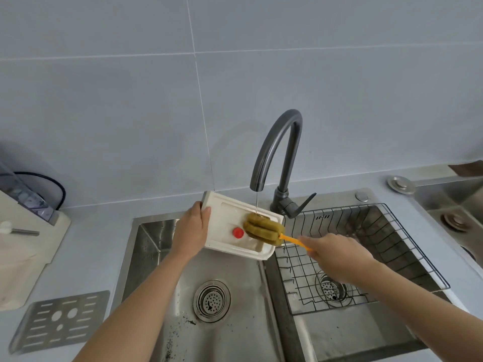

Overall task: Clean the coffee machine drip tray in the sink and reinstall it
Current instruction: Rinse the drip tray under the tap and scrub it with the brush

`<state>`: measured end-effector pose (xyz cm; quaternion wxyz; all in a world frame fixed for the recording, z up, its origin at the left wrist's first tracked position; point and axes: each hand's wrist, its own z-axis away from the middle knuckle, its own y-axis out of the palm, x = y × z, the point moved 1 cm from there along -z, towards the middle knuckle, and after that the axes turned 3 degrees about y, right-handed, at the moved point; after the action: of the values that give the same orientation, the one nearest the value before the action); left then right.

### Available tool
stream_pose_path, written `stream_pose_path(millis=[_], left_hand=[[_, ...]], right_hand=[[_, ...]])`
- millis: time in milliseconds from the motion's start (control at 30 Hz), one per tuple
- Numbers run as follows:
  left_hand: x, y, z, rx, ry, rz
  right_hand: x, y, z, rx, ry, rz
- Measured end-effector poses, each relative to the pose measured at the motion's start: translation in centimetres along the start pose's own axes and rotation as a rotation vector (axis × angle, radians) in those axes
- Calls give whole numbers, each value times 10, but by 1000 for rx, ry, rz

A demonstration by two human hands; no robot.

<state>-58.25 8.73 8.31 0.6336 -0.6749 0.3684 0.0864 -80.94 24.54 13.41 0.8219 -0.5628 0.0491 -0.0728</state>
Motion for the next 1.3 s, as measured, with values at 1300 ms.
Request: stream_pose_path(millis=[1300], left_hand=[[-57,28,-18,46,-258,386]], right_hand=[[4,-16,26,-105,-19,-435]])
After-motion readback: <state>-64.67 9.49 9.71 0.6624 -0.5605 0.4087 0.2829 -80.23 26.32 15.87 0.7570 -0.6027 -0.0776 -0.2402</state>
